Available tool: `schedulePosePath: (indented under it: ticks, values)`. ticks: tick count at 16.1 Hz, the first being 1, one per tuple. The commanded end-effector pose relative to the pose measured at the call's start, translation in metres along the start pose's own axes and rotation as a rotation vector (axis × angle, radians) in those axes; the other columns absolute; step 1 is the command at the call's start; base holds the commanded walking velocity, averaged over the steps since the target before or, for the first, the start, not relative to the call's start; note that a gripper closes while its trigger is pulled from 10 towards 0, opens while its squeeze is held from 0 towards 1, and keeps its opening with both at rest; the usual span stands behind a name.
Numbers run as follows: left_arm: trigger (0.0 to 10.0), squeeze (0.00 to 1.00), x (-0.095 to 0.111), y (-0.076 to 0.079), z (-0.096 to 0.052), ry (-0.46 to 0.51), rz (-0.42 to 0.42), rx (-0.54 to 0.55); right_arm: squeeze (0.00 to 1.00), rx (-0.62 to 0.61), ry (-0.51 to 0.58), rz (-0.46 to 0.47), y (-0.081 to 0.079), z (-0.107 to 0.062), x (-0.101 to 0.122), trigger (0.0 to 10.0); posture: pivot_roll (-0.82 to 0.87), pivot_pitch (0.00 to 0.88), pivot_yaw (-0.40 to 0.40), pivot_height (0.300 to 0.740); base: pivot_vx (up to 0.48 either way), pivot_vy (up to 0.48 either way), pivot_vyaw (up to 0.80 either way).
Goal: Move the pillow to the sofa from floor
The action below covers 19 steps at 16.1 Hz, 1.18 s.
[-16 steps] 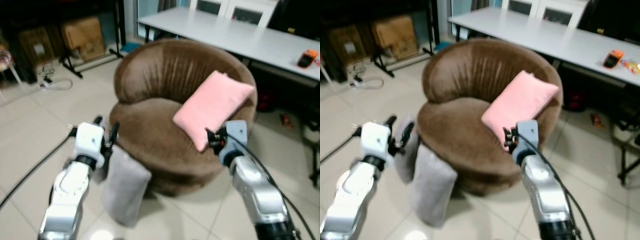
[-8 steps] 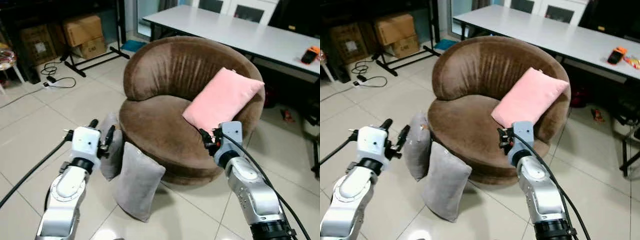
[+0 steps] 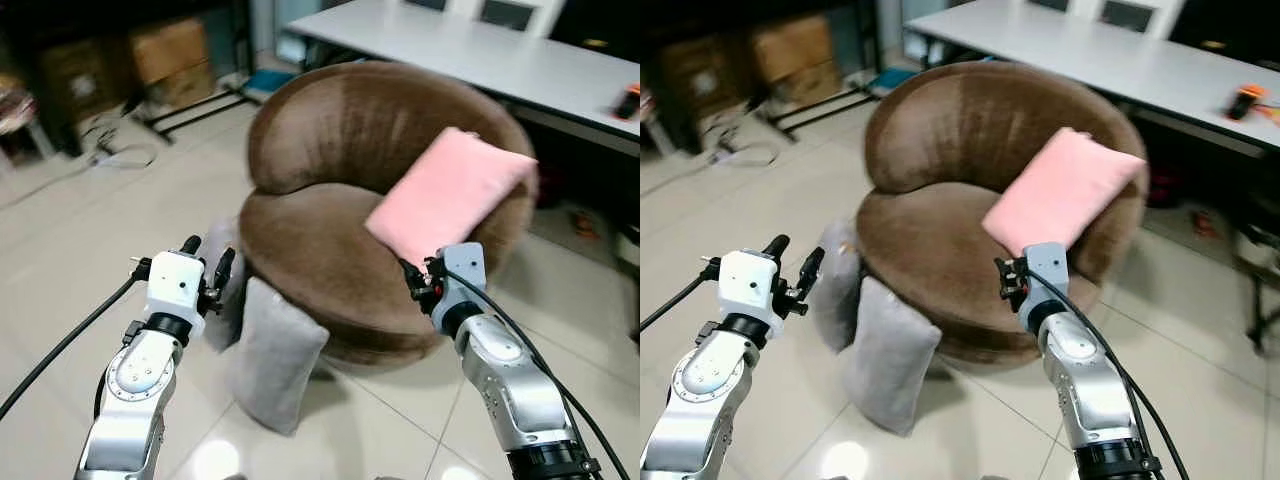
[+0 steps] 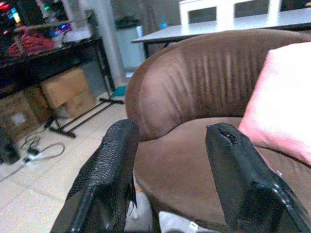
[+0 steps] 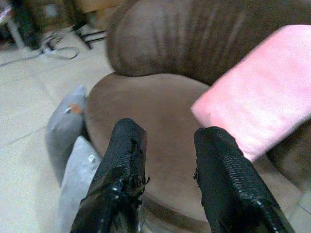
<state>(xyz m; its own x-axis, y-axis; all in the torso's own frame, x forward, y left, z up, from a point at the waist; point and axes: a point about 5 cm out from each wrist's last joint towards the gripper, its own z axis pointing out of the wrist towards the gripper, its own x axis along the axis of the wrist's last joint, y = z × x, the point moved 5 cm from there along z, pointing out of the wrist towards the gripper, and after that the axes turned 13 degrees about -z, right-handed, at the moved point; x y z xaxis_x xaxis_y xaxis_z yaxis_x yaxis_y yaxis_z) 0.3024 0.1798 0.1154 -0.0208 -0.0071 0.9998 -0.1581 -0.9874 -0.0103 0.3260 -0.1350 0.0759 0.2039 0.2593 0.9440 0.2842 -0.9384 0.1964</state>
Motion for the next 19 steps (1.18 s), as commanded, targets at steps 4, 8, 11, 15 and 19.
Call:
schedulePosePath:
  ticks: [4, 8, 11, 15, 19]
  values:
    - [10.0, 0.00, 0.0019, -0.0007, -0.0004, 0.009, -0.011, 0.004, 0.00, 0.029, 0.026, -0.019, -0.0050, 0.0004, 0.0071, 10.0, -0.06, 0.000, -0.047, 0.740, 0.251, 0.000, 0.80]
    - [10.0, 0.00, 0.0023, -0.0021, 0.0000, 0.010, -0.011, 0.009, 0.00, 0.030, 0.030, 0.008, -0.0053, 0.0003, 0.0081, 10.0, -0.06, 0.000, -0.047, 0.740, 0.260, 0.000, 0.20]
    - [10.0, 0.00, 0.0026, -0.0030, 0.0002, 0.011, -0.013, 0.011, 0.00, 0.042, 0.034, -0.023, -0.0066, 0.0008, 0.0091, 10.0, -0.06, 0.000, -0.046, 0.740, 0.279, 0.000, 0.00]
    - [10.0, 0.00, 0.0030, -0.0039, 0.0000, 0.014, -0.016, 0.013, 0.00, 0.075, 0.046, -0.050, -0.0110, -0.0003, 0.0106, 10.0, -0.06, 0.000, -0.046, 0.740, 0.285, 0.000, 0.60]
    - [10.0, 0.00, 0.0027, -0.0029, 0.0005, 0.014, -0.018, 0.012, 0.00, 0.098, 0.047, -0.077, -0.0127, -0.0012, 0.0095, 10.0, -0.06, 0.000, -0.046, 0.740, 0.283, 0.000, 0.60]
